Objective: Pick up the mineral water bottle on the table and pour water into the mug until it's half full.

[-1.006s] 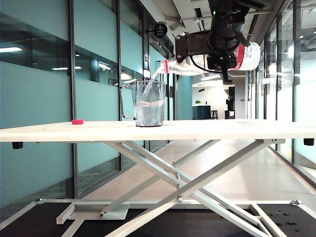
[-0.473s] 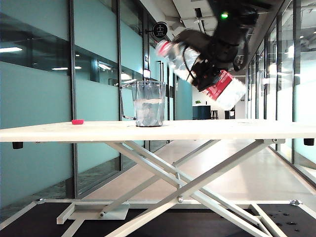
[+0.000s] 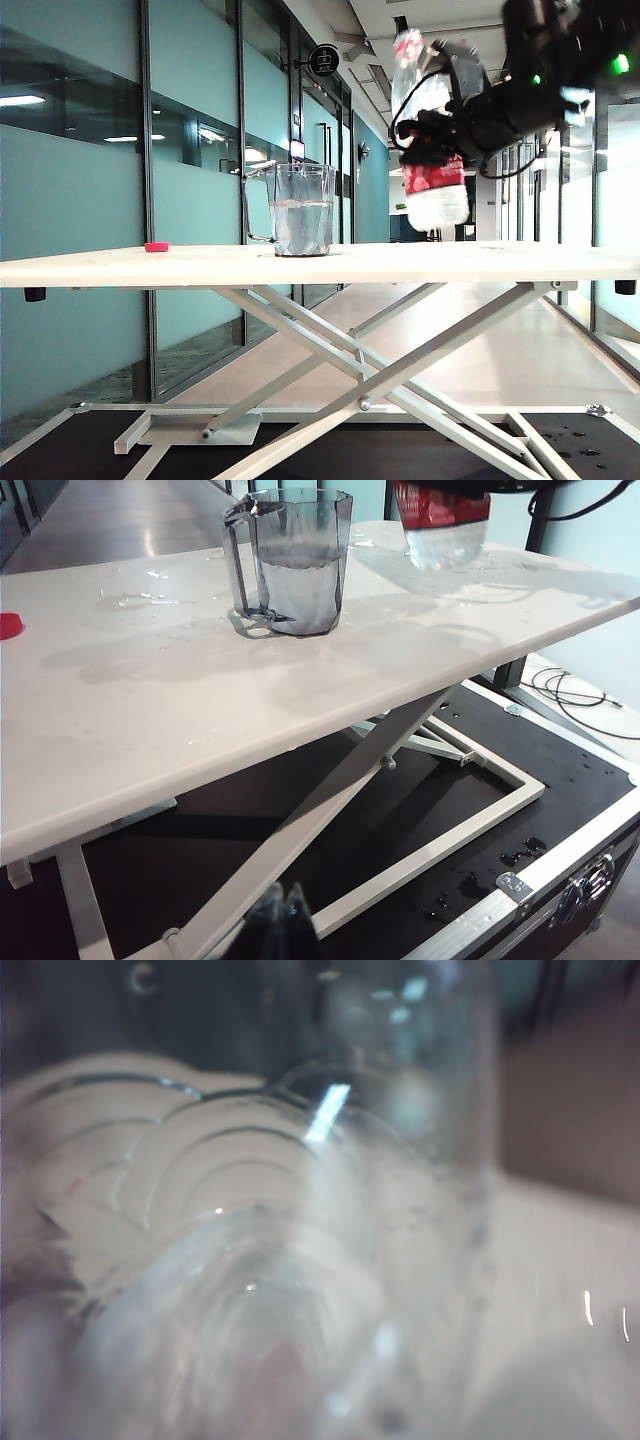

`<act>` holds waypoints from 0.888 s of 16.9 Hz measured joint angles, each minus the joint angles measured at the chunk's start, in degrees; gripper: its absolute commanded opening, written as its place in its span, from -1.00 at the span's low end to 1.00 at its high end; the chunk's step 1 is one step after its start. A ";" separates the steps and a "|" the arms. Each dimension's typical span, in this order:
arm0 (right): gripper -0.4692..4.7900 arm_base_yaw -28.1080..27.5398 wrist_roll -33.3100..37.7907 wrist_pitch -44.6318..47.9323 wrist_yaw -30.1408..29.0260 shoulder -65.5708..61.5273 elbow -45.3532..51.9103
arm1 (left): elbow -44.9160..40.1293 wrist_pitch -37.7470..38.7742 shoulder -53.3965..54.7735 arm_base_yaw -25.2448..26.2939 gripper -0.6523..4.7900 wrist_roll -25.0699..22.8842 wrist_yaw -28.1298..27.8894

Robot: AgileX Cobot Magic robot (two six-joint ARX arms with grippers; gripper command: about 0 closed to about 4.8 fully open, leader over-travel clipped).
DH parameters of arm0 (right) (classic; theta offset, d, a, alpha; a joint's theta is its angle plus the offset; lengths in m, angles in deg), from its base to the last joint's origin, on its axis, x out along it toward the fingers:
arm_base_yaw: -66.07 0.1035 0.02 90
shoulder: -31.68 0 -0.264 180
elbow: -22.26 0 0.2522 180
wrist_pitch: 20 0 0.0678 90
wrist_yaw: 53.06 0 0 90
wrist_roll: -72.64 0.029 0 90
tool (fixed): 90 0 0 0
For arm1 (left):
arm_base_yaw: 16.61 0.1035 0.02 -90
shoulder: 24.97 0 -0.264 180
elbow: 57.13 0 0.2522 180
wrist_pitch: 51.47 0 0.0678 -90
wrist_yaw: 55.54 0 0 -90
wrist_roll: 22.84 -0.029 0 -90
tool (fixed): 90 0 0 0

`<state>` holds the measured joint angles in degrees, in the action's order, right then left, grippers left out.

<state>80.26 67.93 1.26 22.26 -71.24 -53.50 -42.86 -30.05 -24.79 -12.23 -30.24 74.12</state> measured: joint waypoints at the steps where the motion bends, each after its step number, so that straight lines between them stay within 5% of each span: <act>1: -0.50 -0.57 0.83 5.77 -2.47 -1.03 1.27 | 0.00 0.02 0.02 0.00 -0.78 -0.57 0.00; 6: -0.36 -2.10 7.54 15.34 -7.65 -7.93 1.77 | 0.00 0.09 0.02 0.00 -0.78 -0.79 0.00; 10: 0.24 -1.95 7.76 16.98 -9.90 -8.72 1.79 | 0.02 0.09 0.02 0.00 -0.78 -0.79 0.02; 13: 1.00 -2.01 7.76 17.07 -11.37 -8.72 1.77 | 0.02 0.09 0.02 0.00 -0.78 -0.79 0.02; 15: 1.00 -1.99 7.91 16.92 -11.96 -8.70 1.68 | 0.02 0.09 0.02 -0.02 -0.78 -0.79 0.02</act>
<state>78.27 75.84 18.18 10.31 -79.93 -51.81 -42.84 -29.96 -24.76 -12.25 -31.02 74.14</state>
